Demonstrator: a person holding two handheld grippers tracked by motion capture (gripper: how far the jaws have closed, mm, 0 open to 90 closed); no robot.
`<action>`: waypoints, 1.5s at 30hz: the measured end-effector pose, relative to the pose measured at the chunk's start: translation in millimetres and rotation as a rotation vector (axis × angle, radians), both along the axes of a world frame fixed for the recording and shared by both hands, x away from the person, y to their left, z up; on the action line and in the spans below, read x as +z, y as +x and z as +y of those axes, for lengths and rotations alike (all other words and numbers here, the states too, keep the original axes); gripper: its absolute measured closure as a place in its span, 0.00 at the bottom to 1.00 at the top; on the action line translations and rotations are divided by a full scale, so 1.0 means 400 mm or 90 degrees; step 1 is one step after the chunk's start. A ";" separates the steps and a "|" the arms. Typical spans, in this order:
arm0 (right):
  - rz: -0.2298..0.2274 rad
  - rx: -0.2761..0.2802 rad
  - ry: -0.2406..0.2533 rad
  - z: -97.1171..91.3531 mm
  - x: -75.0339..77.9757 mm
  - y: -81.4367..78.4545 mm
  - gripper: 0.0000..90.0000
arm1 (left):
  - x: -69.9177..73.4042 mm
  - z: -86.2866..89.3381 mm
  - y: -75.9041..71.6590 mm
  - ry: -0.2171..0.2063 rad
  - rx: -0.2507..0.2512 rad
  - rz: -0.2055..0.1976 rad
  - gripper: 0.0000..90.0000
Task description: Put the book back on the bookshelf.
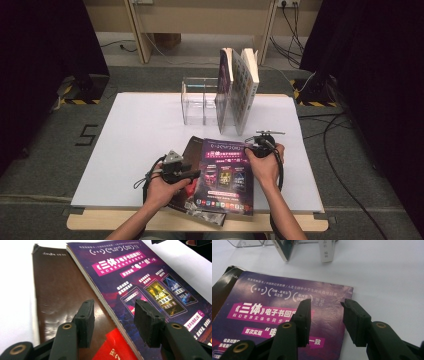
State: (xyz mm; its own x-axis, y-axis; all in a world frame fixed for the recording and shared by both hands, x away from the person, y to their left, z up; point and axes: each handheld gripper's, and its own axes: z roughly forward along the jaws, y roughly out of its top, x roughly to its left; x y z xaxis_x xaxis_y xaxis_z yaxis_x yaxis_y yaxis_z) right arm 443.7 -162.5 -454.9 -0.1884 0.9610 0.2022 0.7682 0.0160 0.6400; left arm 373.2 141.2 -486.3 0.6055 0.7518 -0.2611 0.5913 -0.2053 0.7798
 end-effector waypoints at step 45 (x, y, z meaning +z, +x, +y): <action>0.059 0.000 0.027 -0.022 -0.045 0.108 0.60 | -0.022 -0.031 -0.002 0.010 -0.017 0.035 0.59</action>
State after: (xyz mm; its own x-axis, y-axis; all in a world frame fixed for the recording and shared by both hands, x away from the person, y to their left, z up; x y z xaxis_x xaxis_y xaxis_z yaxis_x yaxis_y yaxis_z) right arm 487.0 -171.5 -472.9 -0.1665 0.9515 0.2586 0.8242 -0.0097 0.5663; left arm 372.3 128.7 -494.9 0.6102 0.7401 -0.2825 0.6273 -0.2336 0.7429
